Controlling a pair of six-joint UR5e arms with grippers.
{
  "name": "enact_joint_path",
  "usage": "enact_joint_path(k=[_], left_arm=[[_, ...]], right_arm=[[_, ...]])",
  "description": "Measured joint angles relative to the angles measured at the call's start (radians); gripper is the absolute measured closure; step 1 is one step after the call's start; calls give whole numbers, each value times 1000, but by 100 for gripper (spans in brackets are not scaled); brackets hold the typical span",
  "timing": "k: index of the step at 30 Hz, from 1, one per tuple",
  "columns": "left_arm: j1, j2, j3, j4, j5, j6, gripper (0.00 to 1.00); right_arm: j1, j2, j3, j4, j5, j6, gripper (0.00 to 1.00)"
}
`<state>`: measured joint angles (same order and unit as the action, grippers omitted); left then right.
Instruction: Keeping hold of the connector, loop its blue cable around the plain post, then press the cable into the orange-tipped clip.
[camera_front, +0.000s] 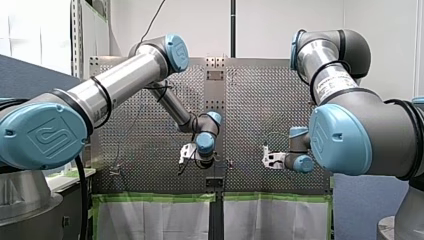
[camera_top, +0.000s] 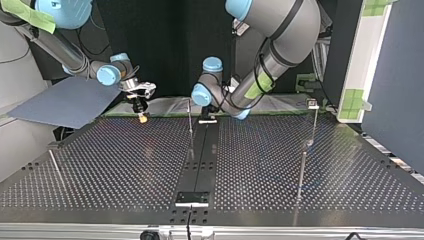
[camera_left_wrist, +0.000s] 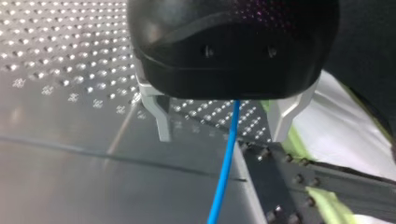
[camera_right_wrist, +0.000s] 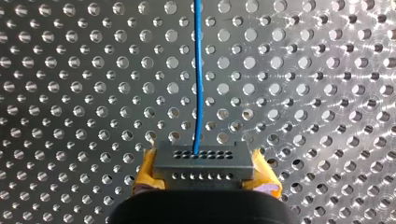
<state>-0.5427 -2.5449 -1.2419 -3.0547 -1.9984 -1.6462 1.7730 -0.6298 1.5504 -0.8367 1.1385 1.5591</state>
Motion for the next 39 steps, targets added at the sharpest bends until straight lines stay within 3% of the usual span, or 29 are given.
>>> enact_joint_path(k=[15, 28, 39], left_arm=[[-60, 23, -26, 22, 14, 29, 0], [-115, 45, -56, -5, 48, 19, 0], [-141, 46, -65, 59, 54, -22, 0]], right_arm=[[-2, 0, 0, 20, -9, -5, 100], [-2, 0, 0, 31, -12, -6, 100], [-2, 0, 0, 33, -15, -6, 100]])
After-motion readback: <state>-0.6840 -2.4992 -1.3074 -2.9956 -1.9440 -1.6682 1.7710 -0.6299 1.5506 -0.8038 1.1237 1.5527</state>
